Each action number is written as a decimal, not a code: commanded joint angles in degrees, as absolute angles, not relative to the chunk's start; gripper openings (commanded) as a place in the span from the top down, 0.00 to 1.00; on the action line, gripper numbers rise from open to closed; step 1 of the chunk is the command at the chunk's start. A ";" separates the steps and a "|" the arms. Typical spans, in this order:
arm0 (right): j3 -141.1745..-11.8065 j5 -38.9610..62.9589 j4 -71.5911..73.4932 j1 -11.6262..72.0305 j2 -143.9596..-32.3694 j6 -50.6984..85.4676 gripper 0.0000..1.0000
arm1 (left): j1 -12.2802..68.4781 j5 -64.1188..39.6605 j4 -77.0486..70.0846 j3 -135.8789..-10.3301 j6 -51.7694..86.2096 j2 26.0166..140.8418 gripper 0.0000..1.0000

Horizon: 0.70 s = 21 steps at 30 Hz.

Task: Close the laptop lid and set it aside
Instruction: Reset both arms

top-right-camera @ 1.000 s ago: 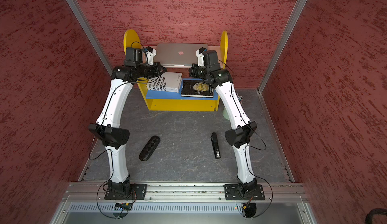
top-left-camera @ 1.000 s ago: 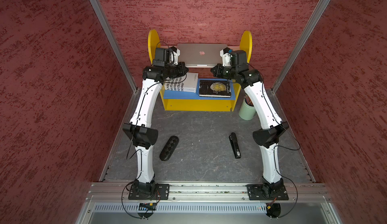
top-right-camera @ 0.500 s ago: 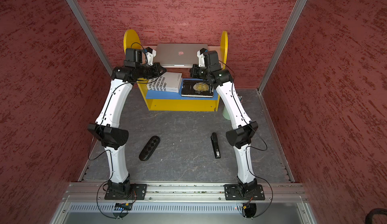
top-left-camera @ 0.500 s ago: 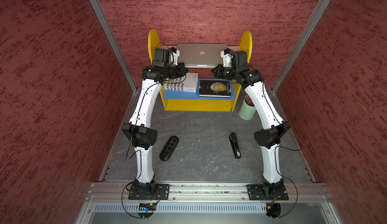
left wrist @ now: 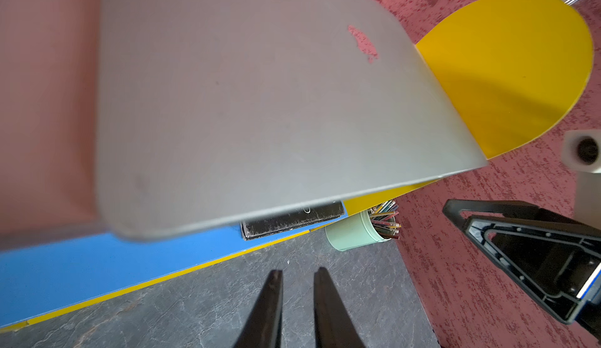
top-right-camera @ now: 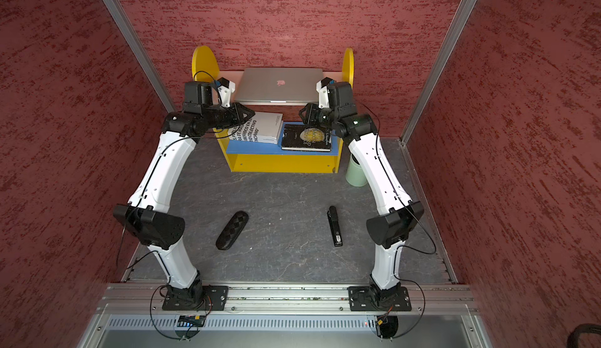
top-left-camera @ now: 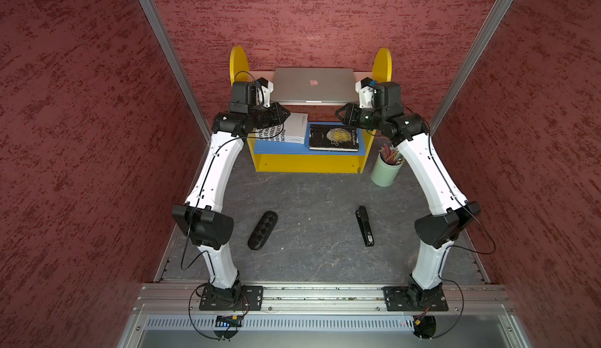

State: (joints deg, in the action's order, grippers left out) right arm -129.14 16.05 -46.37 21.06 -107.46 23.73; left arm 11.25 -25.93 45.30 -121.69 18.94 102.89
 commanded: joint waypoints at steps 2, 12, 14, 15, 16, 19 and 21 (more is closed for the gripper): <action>-121.63 14.24 -41.51 20.61 -101.03 22.55 0.37 | 10.75 -26.78 37.73 -113.77 19.40 96.15 0.71; -96.70 9.22 -28.47 20.59 -84.14 19.74 0.11 | 6.25 -27.97 24.22 -90.61 22.55 79.78 0.42; -90.95 8.05 -24.86 20.63 -79.32 18.62 0.07 | 5.24 -27.97 22.29 -86.55 22.90 76.88 0.35; -88.34 7.56 -22.92 20.65 -77.38 17.88 0.05 | 4.62 -27.87 21.67 -84.79 23.14 75.54 0.31; -85.65 6.83 -21.27 20.65 -75.57 17.20 0.03 | 4.06 -27.57 21.13 -83.27 23.40 74.17 0.26; -78.19 4.47 -16.97 20.65 -69.63 14.64 0.02 | 2.62 -25.32 19.57 -78.13 23.98 69.57 0.02; -74.06 3.09 -14.64 20.65 -66.51 13.38 0.02 | 2.01 -23.29 18.57 -74.79 24.08 66.35 0.00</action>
State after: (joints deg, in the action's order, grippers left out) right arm -78.00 7.05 -22.24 21.04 -69.28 16.82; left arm 2.83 -25.61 22.70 -77.25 23.94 69.56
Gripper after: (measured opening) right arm 0.982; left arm 0.992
